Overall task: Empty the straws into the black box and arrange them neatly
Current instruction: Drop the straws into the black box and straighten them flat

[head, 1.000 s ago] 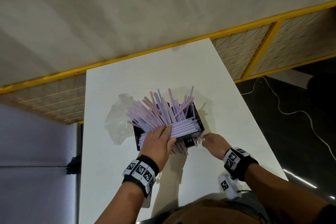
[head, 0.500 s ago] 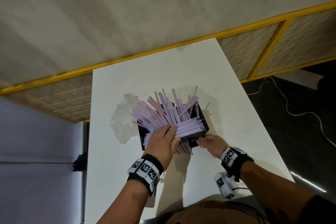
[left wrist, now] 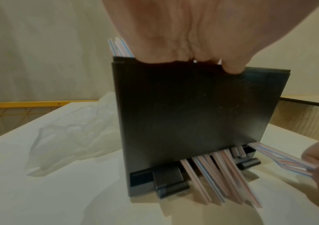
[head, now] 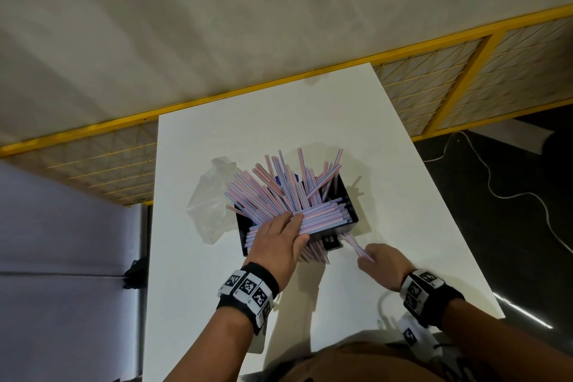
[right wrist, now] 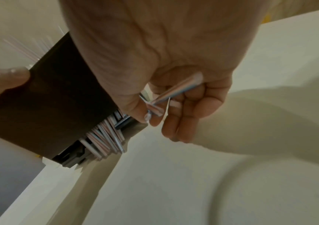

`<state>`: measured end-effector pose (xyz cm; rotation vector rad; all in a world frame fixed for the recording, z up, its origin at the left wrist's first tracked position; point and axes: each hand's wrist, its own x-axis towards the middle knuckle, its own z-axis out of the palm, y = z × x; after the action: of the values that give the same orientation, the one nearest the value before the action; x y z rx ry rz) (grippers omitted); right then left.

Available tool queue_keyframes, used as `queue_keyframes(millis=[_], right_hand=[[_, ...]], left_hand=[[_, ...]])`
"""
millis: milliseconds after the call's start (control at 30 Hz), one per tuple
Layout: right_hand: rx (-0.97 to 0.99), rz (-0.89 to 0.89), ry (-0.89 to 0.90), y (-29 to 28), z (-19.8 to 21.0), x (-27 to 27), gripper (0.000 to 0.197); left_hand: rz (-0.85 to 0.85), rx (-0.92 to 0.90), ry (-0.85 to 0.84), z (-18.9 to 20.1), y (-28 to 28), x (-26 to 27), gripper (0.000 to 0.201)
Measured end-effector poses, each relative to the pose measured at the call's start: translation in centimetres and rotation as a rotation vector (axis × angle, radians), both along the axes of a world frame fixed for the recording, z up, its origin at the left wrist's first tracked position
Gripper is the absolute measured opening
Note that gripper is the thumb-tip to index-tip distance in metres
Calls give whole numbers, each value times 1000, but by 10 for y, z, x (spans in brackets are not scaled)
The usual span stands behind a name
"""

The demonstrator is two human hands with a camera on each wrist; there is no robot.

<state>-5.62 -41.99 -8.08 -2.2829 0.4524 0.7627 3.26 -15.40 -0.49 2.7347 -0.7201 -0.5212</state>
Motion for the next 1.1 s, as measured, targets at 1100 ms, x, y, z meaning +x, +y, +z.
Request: queue_keyframes(millis=[1100], right_hand=[[-329,748,-200,-21,143,-21,29]], left_hand=[[241,-469,84,28,17,7,53]])
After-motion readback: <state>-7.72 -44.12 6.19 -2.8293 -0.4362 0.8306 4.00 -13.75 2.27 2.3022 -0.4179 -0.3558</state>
